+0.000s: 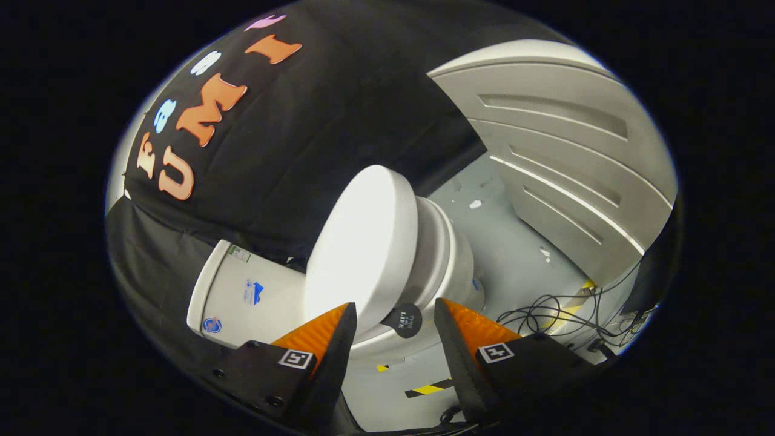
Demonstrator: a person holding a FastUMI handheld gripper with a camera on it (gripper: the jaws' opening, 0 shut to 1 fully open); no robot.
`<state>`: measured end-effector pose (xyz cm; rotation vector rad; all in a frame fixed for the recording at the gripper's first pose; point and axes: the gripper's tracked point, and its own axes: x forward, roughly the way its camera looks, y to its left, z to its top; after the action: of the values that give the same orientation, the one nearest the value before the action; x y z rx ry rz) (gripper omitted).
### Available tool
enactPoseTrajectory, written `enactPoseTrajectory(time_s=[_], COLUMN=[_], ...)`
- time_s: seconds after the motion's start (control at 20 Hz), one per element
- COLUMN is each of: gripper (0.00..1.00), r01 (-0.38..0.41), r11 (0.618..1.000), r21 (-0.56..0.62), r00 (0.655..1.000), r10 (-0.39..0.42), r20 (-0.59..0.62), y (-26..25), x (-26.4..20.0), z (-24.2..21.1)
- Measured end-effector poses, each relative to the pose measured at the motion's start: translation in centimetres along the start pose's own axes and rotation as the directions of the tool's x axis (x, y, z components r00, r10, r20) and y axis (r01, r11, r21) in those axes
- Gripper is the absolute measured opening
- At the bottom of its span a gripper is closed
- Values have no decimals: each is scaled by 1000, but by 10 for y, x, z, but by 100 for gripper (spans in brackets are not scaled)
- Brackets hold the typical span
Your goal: Open the toilet lid.
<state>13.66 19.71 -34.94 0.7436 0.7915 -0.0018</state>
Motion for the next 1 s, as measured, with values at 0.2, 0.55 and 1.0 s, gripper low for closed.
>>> enactPoseTrajectory(time_s=[0.2, 0.55, 1.0], gripper=[84, 41, 8], r01=[-5, -11, -40], r11=[999, 996, 999], r21=[32, 83, 27], r00=[995, 990, 999], r10=[8, 22, 40], r20=[-101, -136, 1], y=[-14, -17, 1], x=[28, 63, 54], z=[-24, -38, -17])
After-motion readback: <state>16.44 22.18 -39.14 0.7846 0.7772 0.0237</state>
